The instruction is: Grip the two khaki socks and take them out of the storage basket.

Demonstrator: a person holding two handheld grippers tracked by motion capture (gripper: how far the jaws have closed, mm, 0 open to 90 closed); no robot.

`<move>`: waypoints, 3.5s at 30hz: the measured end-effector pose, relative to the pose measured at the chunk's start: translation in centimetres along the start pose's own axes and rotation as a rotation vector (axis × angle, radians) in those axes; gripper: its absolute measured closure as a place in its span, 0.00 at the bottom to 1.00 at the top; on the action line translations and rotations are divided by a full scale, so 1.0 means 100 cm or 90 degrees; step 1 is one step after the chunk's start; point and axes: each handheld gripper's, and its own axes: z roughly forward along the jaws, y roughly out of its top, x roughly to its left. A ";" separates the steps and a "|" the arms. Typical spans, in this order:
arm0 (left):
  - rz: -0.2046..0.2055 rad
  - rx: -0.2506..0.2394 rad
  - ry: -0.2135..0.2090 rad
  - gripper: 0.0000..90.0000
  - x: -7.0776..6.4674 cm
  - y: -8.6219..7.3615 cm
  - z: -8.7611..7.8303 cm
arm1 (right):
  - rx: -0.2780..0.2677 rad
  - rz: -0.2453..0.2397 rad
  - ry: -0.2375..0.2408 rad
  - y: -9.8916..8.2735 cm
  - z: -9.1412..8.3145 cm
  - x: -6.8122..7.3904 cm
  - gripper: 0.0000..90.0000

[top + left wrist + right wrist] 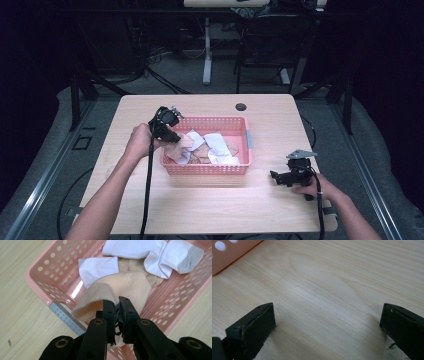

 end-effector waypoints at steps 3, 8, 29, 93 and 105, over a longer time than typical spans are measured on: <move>0.003 -0.007 0.001 0.94 0.000 0.003 -0.006 | 0.000 0.000 0.000 0.000 0.000 0.000 0.00; 0.008 -0.008 0.005 0.94 0.001 0.007 -0.015 | 0.000 -0.001 0.000 0.000 0.000 0.000 0.00; 0.014 -0.036 0.032 0.93 0.007 0.016 -0.057 | 0.000 0.000 0.000 0.000 0.000 0.000 0.00; -0.278 0.038 0.091 0.83 0.109 -0.134 -0.007 | 0.001 0.002 -0.001 0.000 0.000 0.000 0.00; -0.332 -0.037 0.142 0.16 0.087 -0.170 -0.027 | -0.004 0.004 0.000 -0.001 -0.001 0.001 0.00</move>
